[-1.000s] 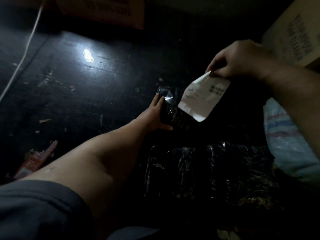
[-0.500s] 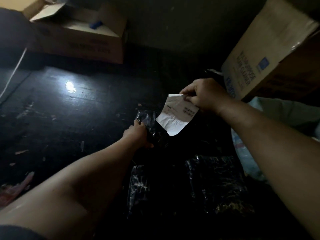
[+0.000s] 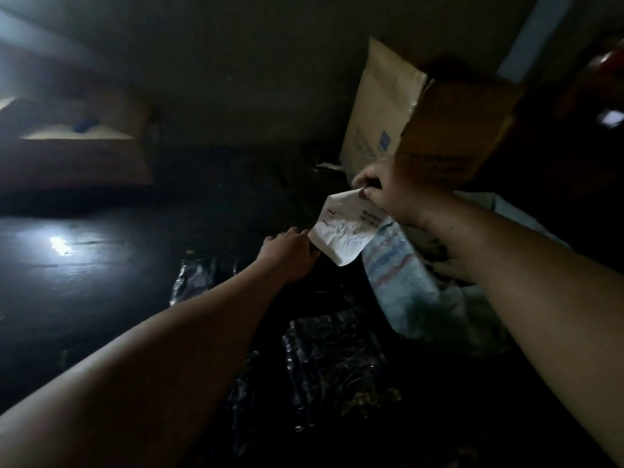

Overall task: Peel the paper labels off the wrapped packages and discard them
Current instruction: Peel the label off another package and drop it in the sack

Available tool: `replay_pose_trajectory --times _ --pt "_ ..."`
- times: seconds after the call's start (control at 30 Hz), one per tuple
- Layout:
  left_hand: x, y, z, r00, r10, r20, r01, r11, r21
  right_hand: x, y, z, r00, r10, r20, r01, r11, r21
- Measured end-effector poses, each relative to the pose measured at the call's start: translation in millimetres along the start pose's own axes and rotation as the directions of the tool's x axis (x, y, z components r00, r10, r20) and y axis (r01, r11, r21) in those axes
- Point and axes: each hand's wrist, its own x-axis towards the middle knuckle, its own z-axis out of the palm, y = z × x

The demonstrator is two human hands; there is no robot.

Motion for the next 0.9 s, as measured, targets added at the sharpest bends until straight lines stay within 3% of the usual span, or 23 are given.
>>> replay_pose_trajectory --times 0.27,0.43,0.57,0.7,0.9 --pt "28.7 172.9 33.2 0.967 0.229 -0.109 -0.231 0.973 -0.008 -59.1 149.8 -94.0 0.976 0.121 -0.18 -0.152 0.974 -0.166" --pt "41.7 239.6 63.9 0.965 0.237 -0.115 -0.246 0.966 -0.073 -82.6 215.3 -129.9 0.974 0.162 -0.16 -0.193 0.96 -0.2" --pt "51.4 261.7 79.3 0.974 0.214 -0.074 -0.223 0.965 -0.141 -89.9 249.1 -138.9 0.957 0.203 -0.207 -0.244 0.95 -0.196" --pt "55.9 259.9 98.5 0.979 0.206 0.013 -0.204 0.977 -0.068 -90.1 272.2 -139.1 0.951 0.218 -0.217 -0.267 0.936 -0.228" --pt "60.3 255.2 115.3 0.985 0.16 -0.062 -0.162 0.986 -0.037 -83.3 294.9 -126.0 0.953 0.262 -0.155 -0.289 0.937 -0.195"
